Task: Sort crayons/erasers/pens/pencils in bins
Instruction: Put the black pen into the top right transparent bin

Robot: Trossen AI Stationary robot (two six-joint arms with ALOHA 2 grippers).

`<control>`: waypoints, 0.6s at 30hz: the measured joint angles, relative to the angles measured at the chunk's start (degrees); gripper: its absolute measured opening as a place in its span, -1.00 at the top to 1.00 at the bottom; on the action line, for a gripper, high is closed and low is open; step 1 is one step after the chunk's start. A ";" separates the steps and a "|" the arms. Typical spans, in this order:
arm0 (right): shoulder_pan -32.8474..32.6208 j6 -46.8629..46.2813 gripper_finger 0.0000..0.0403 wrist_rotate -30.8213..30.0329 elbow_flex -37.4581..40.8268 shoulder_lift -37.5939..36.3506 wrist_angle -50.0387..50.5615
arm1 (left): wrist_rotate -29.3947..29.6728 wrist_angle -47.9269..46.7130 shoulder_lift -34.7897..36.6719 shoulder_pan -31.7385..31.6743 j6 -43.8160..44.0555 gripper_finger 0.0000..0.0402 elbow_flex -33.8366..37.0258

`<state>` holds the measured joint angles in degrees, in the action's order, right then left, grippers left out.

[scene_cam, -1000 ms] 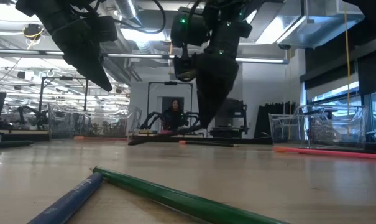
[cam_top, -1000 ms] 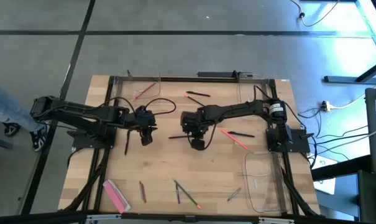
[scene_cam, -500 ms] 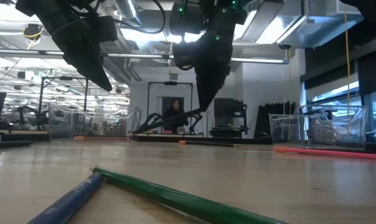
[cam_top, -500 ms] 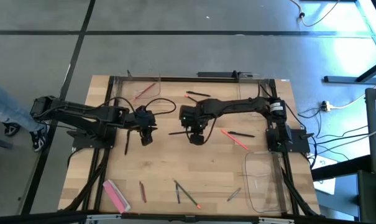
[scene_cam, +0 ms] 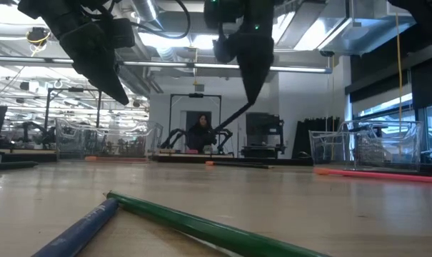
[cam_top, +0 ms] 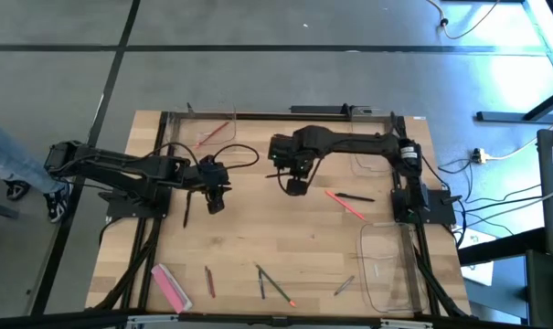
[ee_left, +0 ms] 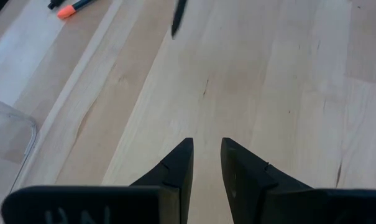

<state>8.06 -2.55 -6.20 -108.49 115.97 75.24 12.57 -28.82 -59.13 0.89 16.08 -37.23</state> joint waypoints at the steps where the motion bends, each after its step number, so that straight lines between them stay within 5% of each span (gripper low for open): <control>1: 0.20 -0.27 0.85 -0.57 -0.02 -0.93 0.16 | -0.01 0.00 0.00 0.02 -0.02 0.63 0.00; 18: 4.92 -13.88 0.90 -20.39 1.05 -18.36 14.14 | -0.01 0.29 0.00 0.02 -0.18 0.63 -0.02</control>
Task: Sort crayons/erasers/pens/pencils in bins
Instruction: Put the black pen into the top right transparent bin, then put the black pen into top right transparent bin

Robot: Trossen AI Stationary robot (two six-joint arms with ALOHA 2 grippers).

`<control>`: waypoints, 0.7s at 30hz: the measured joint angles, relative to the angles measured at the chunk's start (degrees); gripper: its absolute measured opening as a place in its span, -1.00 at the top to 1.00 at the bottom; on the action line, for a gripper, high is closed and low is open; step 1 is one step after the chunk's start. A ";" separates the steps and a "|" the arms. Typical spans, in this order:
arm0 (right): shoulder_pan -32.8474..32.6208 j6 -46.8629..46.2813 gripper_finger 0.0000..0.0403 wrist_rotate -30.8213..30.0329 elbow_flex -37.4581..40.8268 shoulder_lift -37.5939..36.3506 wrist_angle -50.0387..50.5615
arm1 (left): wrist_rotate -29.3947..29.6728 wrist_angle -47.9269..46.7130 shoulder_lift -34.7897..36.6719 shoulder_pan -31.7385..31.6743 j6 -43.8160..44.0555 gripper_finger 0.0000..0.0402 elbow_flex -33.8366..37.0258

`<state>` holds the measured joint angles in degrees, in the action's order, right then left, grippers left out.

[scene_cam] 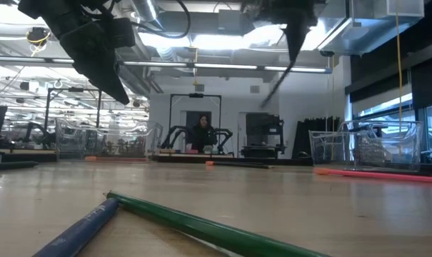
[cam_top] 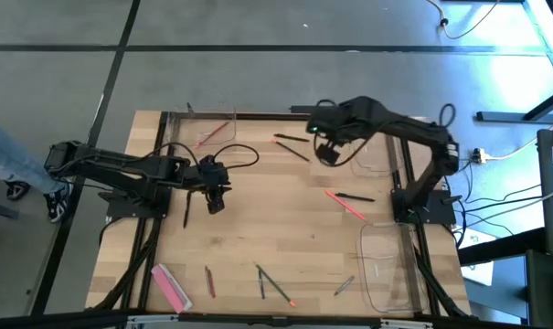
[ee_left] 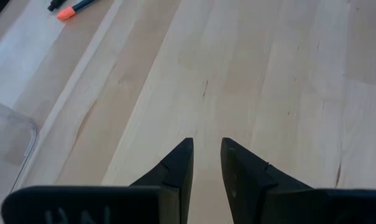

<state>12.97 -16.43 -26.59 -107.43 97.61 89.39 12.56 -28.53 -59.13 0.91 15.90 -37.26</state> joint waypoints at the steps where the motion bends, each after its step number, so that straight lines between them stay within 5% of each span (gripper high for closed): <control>1: 0.27 -0.43 0.92 0.11 0.77 -1.27 0.21 | 0.01 0.15 0.00 -0.01 -0.02 0.63 0.00; 13: 1.46 -10.39 0.95 0.60 19.36 -14.37 -0.64 | 0.01 4.82 0.02 -0.02 -0.15 0.63 0.00; 21: 1.41 -11.80 0.98 1.84 21.59 -17.18 -1.55 | 0.02 5.25 0.02 -0.01 -0.13 0.63 0.00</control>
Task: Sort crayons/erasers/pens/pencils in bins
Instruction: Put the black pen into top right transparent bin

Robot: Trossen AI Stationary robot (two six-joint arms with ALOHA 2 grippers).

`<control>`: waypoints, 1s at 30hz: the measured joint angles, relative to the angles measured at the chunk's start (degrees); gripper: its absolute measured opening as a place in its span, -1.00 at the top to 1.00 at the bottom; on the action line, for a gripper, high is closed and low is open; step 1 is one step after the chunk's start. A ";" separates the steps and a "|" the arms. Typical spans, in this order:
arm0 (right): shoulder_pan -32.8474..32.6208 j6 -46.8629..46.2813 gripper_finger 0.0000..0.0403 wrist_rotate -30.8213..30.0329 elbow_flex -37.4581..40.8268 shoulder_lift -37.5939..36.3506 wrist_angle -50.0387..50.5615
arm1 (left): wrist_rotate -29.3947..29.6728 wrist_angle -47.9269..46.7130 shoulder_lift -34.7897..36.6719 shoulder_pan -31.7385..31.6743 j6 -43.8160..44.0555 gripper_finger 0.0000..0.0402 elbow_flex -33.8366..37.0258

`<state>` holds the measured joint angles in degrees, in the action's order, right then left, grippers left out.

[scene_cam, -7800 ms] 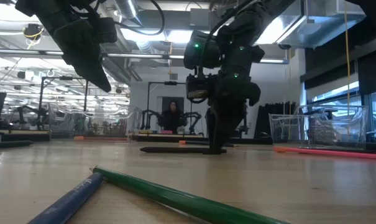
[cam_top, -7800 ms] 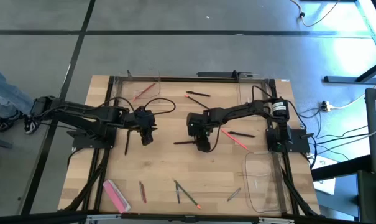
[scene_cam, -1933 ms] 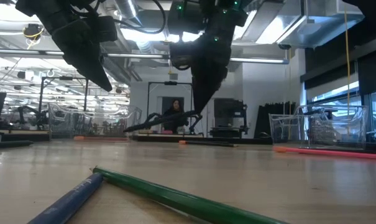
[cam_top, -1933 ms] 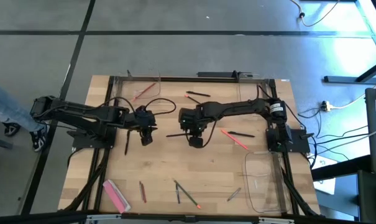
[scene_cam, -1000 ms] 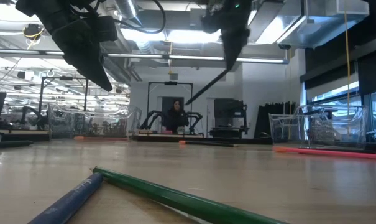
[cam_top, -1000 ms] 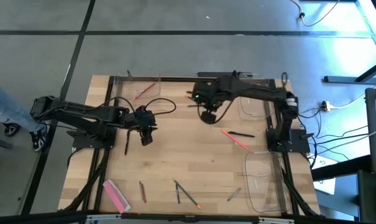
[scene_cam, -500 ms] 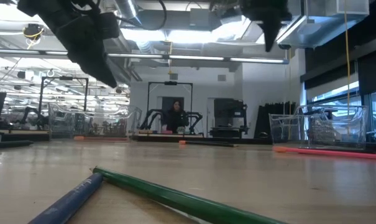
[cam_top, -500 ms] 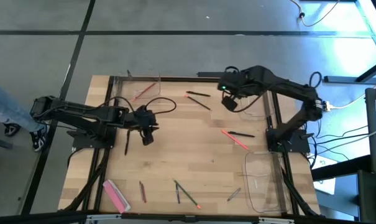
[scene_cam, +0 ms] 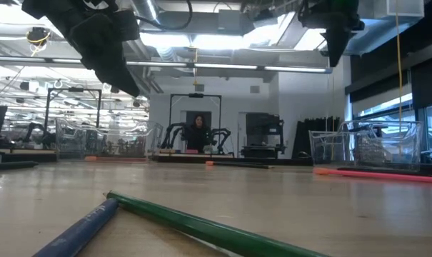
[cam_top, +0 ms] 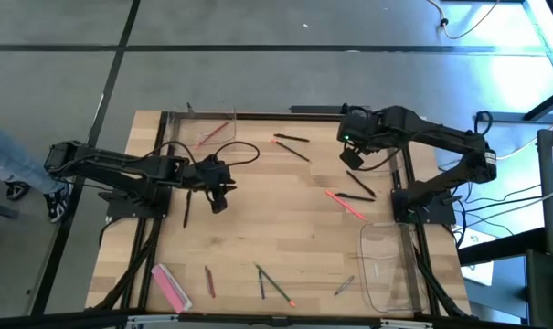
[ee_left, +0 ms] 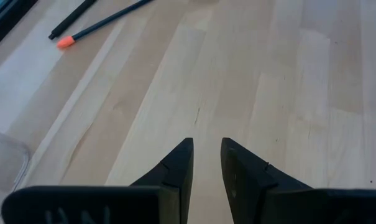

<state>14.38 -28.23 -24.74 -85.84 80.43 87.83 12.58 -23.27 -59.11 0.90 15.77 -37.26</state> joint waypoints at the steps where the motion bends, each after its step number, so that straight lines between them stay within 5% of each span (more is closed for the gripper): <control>1: -0.01 0.01 0.98 0.00 -0.01 -0.15 0.00 | 0.00 -0.01 0.00 0.00 0.03 0.63 0.00; 6: 0.03 0.03 0.95 2.84 -0.01 -0.51 0.04 | 0.00 0.01 0.00 0.00 0.17 0.63 0.00; 13: 0.01 -0.15 0.94 16.65 -0.02 -0.46 -1.75 | 0.02 0.01 0.00 0.00 0.11 0.63 0.00; 18: 0.03 -1.62 0.91 18.40 -0.02 0.95 -2.49 | 0.04 0.01 0.00 0.01 0.07 0.63 0.00; 30: 0.01 1.92 0.34 24.69 -0.02 5.61 -2.36 | 0.02 0.01 0.00 0.00 0.02 0.63 0.00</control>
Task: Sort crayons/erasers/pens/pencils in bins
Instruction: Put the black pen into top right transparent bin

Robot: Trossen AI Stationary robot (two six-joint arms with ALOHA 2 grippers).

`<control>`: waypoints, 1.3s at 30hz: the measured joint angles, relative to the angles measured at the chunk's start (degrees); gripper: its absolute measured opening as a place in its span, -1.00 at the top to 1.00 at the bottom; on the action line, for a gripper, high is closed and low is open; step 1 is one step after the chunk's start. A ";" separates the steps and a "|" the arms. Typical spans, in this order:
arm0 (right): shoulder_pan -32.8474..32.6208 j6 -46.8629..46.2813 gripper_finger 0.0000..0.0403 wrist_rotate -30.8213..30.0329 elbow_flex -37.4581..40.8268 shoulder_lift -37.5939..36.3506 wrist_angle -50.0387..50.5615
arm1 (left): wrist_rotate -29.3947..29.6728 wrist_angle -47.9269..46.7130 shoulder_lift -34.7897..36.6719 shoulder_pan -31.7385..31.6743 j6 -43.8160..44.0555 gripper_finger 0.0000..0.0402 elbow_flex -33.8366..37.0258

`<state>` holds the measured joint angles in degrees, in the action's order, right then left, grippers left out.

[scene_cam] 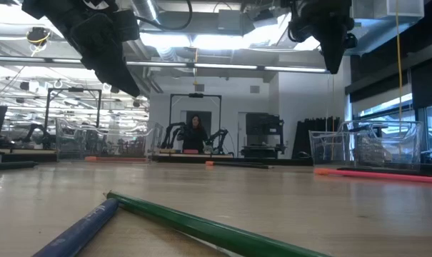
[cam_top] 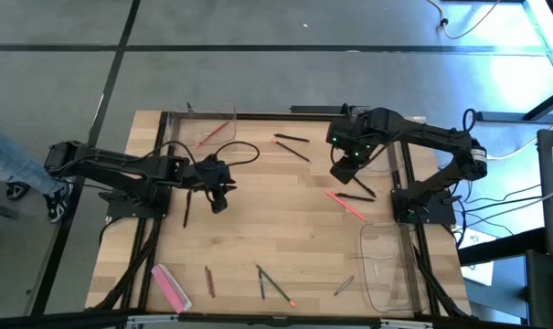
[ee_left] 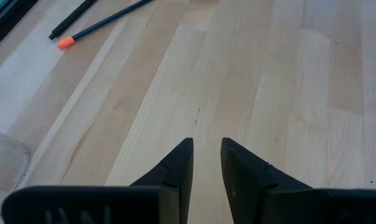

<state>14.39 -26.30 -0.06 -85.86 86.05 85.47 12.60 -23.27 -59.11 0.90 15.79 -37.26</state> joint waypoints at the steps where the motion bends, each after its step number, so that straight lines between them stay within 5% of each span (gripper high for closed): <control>1: -0.04 0.63 0.30 0.19 0.00 0.44 -0.09 | 0.00 0.00 0.00 -0.01 0.00 0.63 0.00; 22: -5.27 0.11 0.16 3.15 23.05 1.46 -20.95 | 0.00 -0.02 0.00 0.00 0.02 0.63 0.00; 39: -5.27 21.51 0.16 0.33 37.29 1.22 -37.54 | 0.29 0.00 0.00 0.01 0.29 0.63 0.00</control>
<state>9.13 -4.79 0.27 -48.57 87.26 47.93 12.89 -23.27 -59.11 0.90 16.08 -37.26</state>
